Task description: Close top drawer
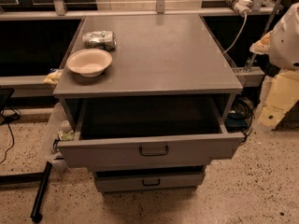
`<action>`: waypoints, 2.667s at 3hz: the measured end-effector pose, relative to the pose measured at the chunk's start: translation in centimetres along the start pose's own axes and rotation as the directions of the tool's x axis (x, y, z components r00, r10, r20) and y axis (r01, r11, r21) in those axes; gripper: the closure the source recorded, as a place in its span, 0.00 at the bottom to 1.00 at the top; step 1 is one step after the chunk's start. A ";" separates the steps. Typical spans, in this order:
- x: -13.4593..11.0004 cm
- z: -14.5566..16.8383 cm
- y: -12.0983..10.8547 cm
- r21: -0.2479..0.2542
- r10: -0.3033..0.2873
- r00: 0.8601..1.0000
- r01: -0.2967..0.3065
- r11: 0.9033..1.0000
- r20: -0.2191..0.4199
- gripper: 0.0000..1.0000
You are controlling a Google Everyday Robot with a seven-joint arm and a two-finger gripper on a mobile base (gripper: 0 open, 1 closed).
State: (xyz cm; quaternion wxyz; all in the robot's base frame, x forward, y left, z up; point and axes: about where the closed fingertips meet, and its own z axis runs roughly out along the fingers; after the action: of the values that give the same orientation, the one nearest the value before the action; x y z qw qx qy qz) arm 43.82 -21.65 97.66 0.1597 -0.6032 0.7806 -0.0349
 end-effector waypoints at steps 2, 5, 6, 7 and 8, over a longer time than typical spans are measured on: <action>0.4 1.2 0.0 0.007 0.008 1.000 -0.008 1.000 0.018 0.19; 2.4 19.0 5.4 -0.153 0.072 0.987 -0.050 0.987 0.145 0.89; 2.6 25.1 7.5 -0.214 0.110 0.977 -0.069 0.974 0.185 1.00; 2.6 25.1 7.5 -0.214 0.110 0.977 -0.069 0.974 0.185 1.00; 2.9 25.3 7.5 -0.201 0.116 0.975 -0.078 0.976 0.188 1.00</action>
Offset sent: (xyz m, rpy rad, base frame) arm 0.0077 -0.0067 -0.0361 0.0430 -0.0054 -0.0121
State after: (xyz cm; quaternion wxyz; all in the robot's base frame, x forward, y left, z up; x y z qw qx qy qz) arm 43.59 -18.96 71.29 0.1793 -0.5772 0.7892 0.1090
